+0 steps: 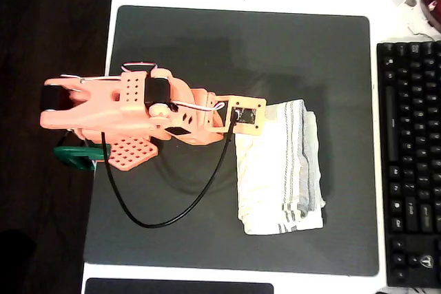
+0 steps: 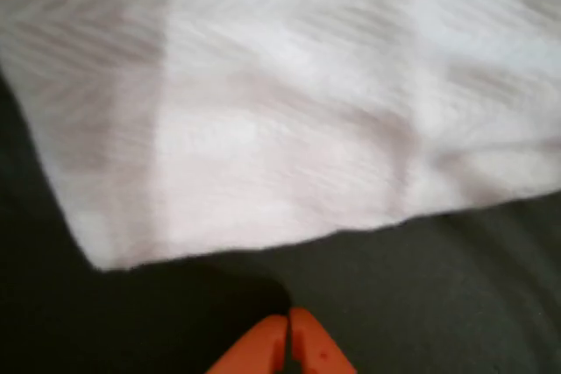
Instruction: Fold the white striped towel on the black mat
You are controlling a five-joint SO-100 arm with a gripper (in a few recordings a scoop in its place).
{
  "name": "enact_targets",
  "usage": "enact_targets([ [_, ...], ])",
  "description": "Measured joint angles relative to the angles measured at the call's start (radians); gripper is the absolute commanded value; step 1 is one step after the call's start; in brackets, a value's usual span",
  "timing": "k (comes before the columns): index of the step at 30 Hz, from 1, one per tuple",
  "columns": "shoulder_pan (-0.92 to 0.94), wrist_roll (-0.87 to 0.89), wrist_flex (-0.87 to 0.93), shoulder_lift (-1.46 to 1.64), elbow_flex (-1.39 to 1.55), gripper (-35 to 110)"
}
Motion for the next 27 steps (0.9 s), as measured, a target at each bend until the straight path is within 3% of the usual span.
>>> enact_targets([
  [27, -0.015, 0.023, 0.095, 0.103, 0.000, 1],
])
